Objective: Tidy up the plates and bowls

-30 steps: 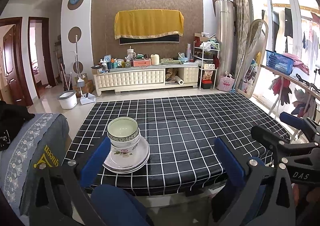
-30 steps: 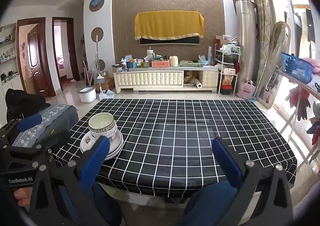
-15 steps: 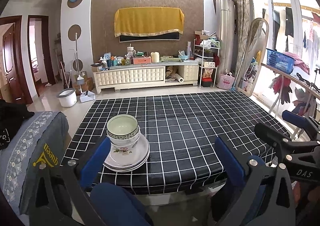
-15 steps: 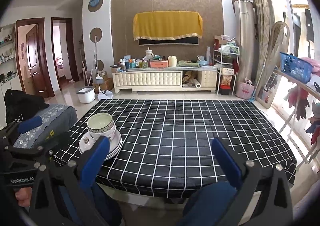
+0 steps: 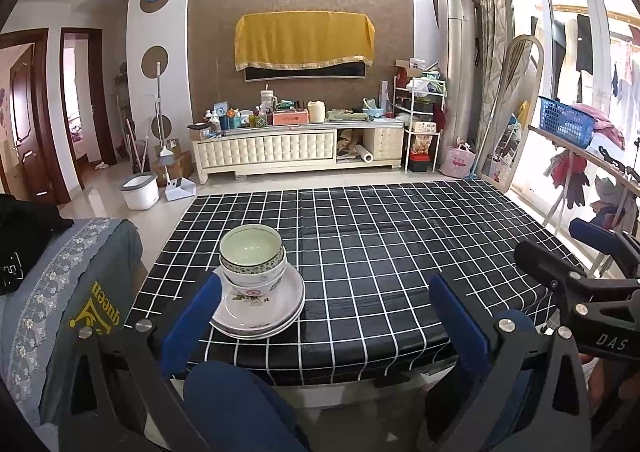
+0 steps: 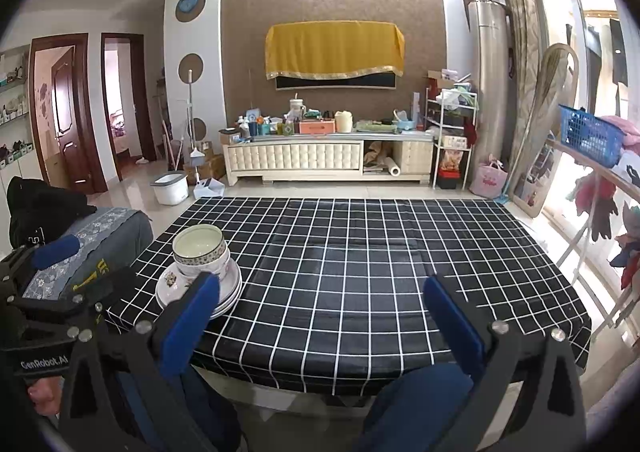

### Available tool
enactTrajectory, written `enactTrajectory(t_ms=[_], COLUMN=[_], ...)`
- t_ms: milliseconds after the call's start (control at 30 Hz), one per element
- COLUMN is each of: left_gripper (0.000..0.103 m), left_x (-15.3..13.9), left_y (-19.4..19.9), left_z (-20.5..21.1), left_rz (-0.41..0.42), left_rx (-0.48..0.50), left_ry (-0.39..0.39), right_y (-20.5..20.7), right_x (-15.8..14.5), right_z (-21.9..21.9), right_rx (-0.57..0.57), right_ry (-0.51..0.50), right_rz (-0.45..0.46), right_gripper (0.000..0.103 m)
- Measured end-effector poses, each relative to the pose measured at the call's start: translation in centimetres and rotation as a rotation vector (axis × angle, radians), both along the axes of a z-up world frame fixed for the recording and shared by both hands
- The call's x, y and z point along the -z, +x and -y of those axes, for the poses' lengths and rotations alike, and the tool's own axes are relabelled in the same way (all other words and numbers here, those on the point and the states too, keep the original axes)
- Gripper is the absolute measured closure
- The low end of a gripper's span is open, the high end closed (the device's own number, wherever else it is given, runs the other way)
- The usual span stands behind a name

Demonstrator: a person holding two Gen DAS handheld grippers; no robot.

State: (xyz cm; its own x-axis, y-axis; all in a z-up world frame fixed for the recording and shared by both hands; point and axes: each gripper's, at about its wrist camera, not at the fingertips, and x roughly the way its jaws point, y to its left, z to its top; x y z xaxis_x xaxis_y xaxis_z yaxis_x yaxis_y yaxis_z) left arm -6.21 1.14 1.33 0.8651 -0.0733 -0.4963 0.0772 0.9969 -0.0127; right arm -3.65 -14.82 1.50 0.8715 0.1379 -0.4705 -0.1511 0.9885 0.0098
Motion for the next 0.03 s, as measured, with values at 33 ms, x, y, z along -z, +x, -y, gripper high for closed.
enactTrajectory(t_ms=[33], left_gripper=[0.0], left_x=[-0.03], left_y=[0.0], left_z=[0.03], left_rz=[0.0], left_rx=[0.004], left_ry=[-0.002], right_y=[-0.01], right_x=[-0.06], right_z=[0.01], right_rx=[0.0], right_ry=[-0.001], right_rz=[0.001], right_gripper=[0.0])
